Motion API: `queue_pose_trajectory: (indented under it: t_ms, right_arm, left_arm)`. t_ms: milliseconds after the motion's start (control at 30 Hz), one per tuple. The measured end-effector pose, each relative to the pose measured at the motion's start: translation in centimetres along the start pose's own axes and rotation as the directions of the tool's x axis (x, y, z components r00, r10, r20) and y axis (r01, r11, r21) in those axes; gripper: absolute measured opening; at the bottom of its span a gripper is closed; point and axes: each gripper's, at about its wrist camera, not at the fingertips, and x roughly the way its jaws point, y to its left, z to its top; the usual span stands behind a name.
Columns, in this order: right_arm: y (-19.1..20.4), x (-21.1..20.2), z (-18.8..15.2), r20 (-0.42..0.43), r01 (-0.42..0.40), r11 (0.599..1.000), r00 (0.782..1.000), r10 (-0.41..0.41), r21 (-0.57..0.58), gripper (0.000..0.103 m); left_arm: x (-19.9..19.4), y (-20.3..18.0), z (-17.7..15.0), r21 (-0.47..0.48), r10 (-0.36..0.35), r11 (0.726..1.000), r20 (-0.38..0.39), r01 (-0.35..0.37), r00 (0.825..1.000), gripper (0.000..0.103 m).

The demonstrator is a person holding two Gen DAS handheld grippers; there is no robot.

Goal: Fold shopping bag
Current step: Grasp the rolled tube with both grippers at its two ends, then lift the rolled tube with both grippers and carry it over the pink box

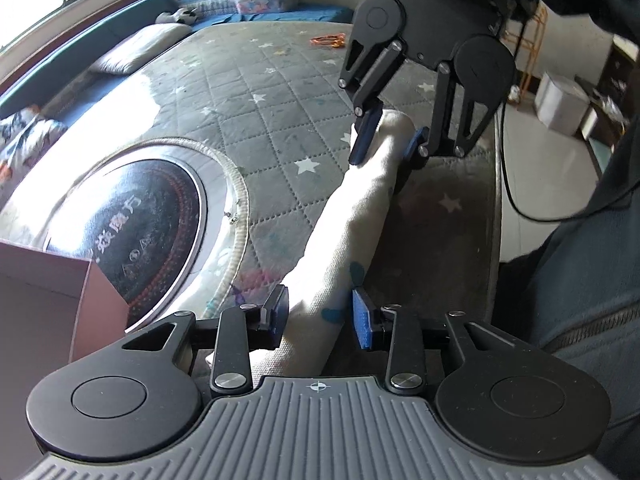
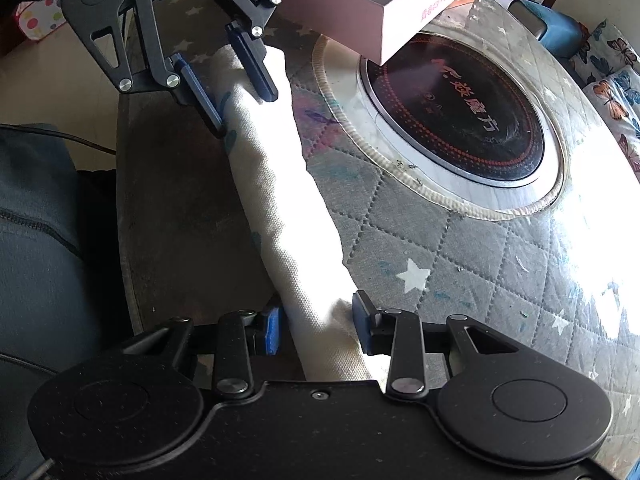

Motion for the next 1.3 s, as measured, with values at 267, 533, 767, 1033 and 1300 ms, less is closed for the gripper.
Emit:
queue_pose_trajectory:
  t_ms: [267,533,767,1033,1300]
  right_arm:
    - [-0.1,0.1,0.0,0.0,0.002,1.0,1.0,-0.002,-0.002,0.039]
    - [-0.4,0.2,-0.1,0.003,-0.003,1.0,1.0,0.003,0.008,0.039]
    - [-0.6,0.1,-0.2,0.009,-0.006,1.0,1.0,0.006,0.025,0.039]
    - [-0.1,-0.5,0.7,0.006,0.018,0.999,1.0,-0.018,0.038,0.032]
    - [2.0,-3.6,5.3,0.074,0.056,0.996,0.996,-0.051,-0.072,0.032]
  left_arm:
    - [0.2,0.2,-0.7,0.056,0.019,0.998,-0.009,-0.019,1.0,0.043]
    - [0.8,0.3,-1.4,0.098,0.064,0.993,-0.024,-0.061,0.998,0.048]
    - [0.8,1.0,-1.8,0.046,0.053,0.998,-0.005,-0.053,0.999,0.043]
    - [-0.6,0.7,-2.4,-0.113,0.077,0.991,-0.009,-0.077,0.997,0.035]
    - [-7.5,0.5,-4.2,-0.251,0.188,0.951,0.005,-0.18,0.982,0.034]
